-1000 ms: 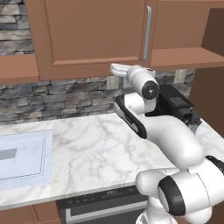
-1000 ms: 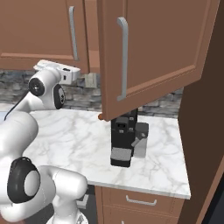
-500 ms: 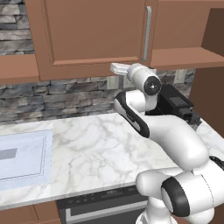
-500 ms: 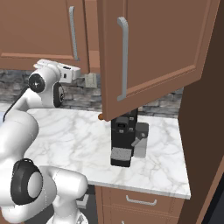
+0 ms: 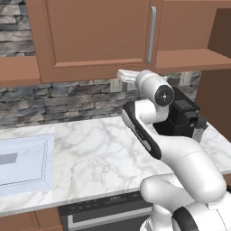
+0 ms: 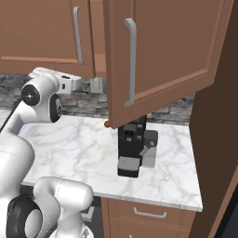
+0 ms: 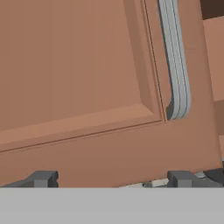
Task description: Close all open cabinet doors.
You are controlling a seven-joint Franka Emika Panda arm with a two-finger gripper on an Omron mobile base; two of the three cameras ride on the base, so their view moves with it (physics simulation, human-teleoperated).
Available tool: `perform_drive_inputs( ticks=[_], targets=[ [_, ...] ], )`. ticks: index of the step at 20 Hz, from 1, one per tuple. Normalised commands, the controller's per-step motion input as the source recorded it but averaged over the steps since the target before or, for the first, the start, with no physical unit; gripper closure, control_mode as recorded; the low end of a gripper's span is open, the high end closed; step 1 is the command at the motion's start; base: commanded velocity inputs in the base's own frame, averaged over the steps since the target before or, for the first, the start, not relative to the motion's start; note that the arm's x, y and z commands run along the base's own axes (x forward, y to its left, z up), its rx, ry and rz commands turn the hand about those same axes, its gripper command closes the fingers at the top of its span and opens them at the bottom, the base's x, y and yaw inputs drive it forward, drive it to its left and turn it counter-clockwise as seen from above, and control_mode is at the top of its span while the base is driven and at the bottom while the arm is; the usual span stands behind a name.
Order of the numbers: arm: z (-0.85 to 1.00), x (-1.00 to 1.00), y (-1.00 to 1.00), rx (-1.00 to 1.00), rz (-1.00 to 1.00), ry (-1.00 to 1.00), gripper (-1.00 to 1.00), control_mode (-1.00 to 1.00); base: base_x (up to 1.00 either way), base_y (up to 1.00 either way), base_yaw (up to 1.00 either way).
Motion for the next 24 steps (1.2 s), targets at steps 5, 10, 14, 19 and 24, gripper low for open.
perform_drive_inputs(
  ticks=[5,10,14,19,24],
  targets=[
    [0.15,-0.69,-0.16,0.0,0.0,0.02,-1.0,-1.0,0.0,0.0,0.0],
    [0.37,-0.67,-0.1,0.0,0.0,0.1,-1.0,-1.0,0.0,0.0,0.0],
    [0.42,-0.58,0.0,0.0,0.0,0.16,-1.0,-1.0,0.0,0.0,0.0],
    [0.42,-0.66,0.0,0.0,0.0,0.18,-1.0,-1.0,0.0,0.0,0.0],
    [0.28,-0.76,-0.03,0.0,0.0,0.15,-1.0,-1.0,0.0,0.0,0.0]
  ],
)
